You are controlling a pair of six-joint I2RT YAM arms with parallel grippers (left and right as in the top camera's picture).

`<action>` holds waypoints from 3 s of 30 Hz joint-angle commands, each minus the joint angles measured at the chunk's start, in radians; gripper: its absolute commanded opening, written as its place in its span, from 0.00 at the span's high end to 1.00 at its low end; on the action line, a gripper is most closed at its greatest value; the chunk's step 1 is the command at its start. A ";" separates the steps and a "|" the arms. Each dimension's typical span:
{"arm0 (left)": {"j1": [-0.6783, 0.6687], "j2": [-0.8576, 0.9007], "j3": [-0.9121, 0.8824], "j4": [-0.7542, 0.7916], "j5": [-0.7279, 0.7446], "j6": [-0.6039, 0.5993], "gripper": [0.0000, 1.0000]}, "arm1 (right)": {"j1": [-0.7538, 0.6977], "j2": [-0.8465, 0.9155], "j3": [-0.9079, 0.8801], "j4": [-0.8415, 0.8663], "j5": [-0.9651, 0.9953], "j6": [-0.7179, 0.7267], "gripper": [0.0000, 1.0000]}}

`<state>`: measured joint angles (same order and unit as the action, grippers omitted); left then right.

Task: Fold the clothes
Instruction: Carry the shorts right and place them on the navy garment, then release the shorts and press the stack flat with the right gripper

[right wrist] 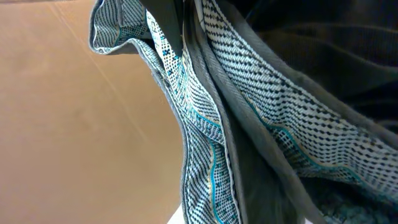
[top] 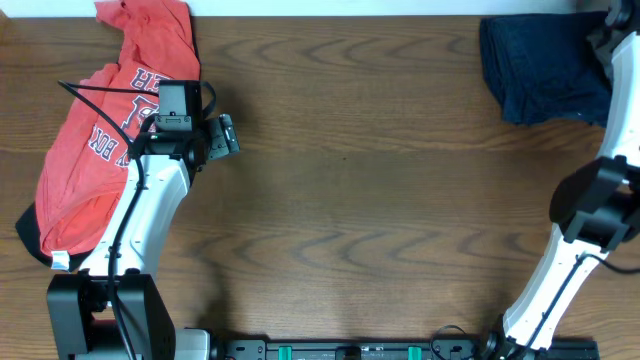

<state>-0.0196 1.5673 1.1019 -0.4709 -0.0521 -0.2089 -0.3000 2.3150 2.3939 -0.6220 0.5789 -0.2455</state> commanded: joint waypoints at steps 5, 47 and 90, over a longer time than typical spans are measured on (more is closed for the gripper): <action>0.004 -0.003 0.002 0.024 -0.001 0.005 0.08 | 0.042 0.088 0.011 -0.035 -0.079 -0.023 0.99; 0.004 0.002 0.002 0.032 -0.001 0.005 0.08 | 0.043 -0.068 -0.035 -0.372 -0.613 0.260 0.41; 0.004 0.002 0.002 0.049 -0.001 0.005 0.02 | 0.048 -0.439 -0.032 -0.666 -0.864 0.288 0.01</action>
<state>-0.0196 1.5673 1.1019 -0.4202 -0.0521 -0.2085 -0.2737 1.9415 2.3623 -1.2270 -0.2039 -0.0002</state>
